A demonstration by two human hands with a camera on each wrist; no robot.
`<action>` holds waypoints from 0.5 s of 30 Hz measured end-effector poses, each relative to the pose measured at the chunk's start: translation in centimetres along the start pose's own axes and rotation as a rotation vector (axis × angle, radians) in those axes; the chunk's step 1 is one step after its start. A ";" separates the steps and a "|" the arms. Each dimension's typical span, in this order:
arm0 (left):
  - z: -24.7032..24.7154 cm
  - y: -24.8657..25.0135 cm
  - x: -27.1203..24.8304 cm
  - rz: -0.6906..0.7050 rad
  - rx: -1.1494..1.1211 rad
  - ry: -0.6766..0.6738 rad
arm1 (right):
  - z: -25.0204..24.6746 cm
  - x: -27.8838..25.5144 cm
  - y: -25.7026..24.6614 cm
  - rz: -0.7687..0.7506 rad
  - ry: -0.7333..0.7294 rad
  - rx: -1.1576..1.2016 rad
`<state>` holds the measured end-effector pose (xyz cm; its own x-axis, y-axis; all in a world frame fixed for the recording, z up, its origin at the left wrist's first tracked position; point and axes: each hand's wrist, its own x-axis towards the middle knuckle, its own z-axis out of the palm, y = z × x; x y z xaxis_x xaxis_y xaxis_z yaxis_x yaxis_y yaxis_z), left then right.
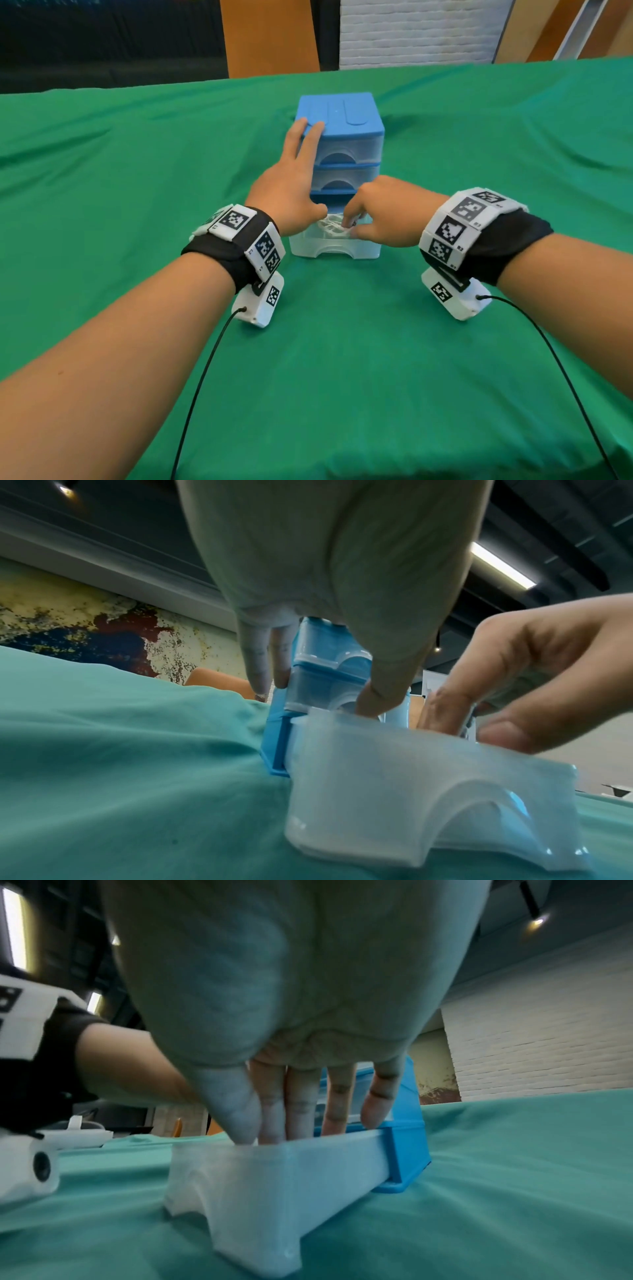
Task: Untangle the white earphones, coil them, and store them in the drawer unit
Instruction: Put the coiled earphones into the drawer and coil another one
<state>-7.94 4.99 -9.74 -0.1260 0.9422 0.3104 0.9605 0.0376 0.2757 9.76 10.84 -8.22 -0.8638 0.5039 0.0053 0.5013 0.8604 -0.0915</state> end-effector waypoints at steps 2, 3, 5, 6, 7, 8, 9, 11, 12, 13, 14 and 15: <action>-0.1 0.1 0.0 -0.011 -0.010 -0.012 | -0.4 -0.4 0.0 0.020 -0.017 0.036; -0.1 0.1 0.0 -0.014 -0.017 -0.017 | -0.6 -0.5 0.0 0.028 -0.016 0.044; -0.1 0.2 -0.1 -0.016 -0.027 -0.022 | -0.9 -0.8 0.1 0.041 -0.015 0.046; -0.1 0.2 0.0 -0.015 -0.031 -0.024 | -1.0 -0.9 0.2 0.041 -0.013 0.051; -0.1 0.2 0.0 -0.014 -0.033 -0.026 | -1.1 -1.1 0.2 0.037 -0.010 0.063; -0.1 0.1 0.0 -0.013 -0.035 -0.027 | -1.1 -1.1 0.4 0.032 -0.012 0.076; -0.1 0.1 0.0 -0.015 -0.036 -0.029 | -1.0 -1.2 0.4 0.029 -0.028 0.079; -0.1 0.1 0.0 -0.021 -0.036 -0.035 | -0.6 -1.2 0.5 0.028 -0.101 0.038; -0.1 0.1 0.0 -0.024 -0.034 -0.038 | -0.3 -1.1 0.4 0.028 -0.137 0.009; -0.1 0.2 0.0 -0.026 -0.031 -0.041 | -0.1 -1.0 0.3 0.025 -0.161 -0.018; -0.1 0.2 0.0 -0.026 -0.029 -0.045 | 0.1 -0.9 0.3 0.021 -0.173 -0.038; -0.2 0.2 0.1 -0.026 -0.027 -0.050 | 0.1 -0.7 0.2 0.014 -0.173 -0.055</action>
<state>-7.84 5.02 -9.52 -0.1375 0.9565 0.2575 0.9501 0.0539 0.3073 10.47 10.64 -8.39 -0.8499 0.4996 -0.1672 0.5117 0.8584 -0.0358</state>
